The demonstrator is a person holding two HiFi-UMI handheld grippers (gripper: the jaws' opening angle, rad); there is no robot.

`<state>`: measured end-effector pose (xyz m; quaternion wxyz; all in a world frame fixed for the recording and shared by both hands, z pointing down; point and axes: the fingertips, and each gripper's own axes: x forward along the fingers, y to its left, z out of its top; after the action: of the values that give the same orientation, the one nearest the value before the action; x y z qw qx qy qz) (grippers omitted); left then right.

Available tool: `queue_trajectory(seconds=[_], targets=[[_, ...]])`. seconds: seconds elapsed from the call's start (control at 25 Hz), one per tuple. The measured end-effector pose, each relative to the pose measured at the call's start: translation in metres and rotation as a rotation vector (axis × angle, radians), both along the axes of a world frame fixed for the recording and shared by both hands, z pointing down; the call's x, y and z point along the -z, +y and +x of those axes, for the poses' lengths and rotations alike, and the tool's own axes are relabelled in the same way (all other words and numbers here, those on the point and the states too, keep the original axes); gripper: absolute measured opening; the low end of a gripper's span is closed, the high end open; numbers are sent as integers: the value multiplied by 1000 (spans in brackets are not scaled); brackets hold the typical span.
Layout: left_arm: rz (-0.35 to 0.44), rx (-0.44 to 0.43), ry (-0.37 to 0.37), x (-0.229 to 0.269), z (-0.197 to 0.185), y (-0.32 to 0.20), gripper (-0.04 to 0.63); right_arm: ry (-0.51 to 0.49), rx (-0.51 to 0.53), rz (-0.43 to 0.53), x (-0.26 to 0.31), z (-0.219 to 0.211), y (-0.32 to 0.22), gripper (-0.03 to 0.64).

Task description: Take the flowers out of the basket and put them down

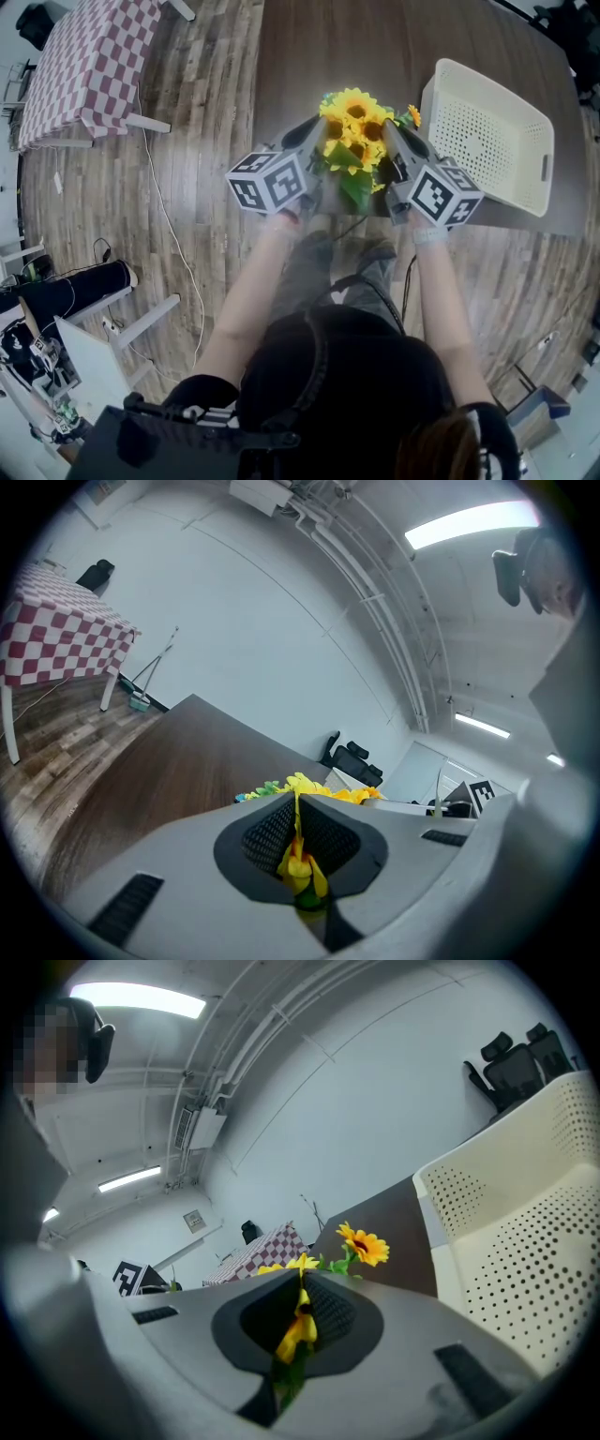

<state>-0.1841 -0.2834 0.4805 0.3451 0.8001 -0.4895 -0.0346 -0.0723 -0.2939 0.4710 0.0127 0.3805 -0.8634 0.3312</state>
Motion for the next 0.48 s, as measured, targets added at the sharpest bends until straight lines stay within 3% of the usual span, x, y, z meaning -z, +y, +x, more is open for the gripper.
queue_trajectory(seconds=[0.48], targets=[[-6, -8, 14, -3, -1, -1, 12, 15, -17, -9, -5, 2, 0, 5]])
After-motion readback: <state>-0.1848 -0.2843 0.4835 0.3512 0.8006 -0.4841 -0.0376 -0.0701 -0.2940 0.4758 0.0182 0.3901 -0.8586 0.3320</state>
